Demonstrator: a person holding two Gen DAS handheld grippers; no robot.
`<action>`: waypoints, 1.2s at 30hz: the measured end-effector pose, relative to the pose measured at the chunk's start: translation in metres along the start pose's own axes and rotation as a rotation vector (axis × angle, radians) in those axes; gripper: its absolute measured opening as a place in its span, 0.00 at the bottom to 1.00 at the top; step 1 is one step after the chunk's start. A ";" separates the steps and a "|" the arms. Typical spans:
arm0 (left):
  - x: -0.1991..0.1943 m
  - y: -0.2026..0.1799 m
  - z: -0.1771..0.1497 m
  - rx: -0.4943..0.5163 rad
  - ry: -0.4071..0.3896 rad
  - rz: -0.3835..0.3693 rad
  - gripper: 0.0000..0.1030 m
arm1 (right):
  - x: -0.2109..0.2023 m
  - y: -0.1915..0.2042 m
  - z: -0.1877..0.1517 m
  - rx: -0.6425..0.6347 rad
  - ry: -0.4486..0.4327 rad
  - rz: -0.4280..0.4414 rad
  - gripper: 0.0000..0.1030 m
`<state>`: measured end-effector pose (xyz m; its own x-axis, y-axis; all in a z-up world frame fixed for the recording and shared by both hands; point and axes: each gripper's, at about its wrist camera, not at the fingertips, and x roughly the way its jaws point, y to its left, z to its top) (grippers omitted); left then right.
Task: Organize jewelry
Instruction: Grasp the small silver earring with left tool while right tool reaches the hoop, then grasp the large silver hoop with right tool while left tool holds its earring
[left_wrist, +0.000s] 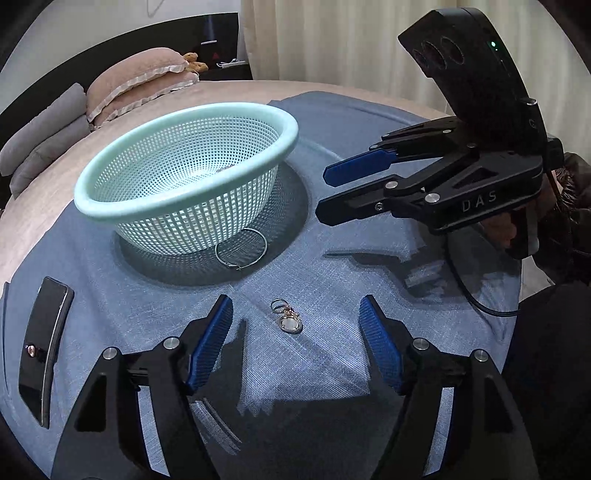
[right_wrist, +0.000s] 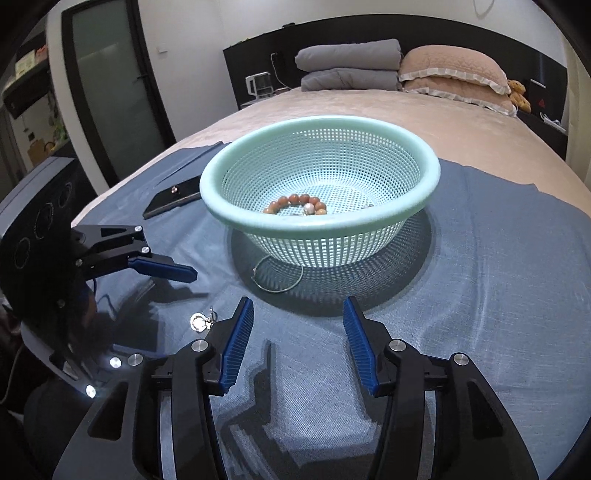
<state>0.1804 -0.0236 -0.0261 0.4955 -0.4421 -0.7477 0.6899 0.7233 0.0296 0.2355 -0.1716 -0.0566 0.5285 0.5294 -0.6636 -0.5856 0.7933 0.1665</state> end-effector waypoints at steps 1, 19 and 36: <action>0.002 0.002 0.000 -0.008 0.004 -0.004 0.61 | 0.002 0.000 0.000 0.003 0.002 0.001 0.46; 0.009 0.008 -0.015 -0.017 0.022 -0.037 0.13 | 0.056 0.025 0.020 -0.025 0.065 0.001 0.58; -0.001 0.011 -0.023 -0.047 0.039 -0.032 0.05 | 0.061 0.031 0.014 -0.032 0.119 -0.079 0.40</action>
<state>0.1757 -0.0027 -0.0403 0.4521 -0.4450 -0.7730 0.6792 0.7335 -0.0251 0.2583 -0.1101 -0.0821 0.4984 0.4250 -0.7556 -0.5651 0.8202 0.0886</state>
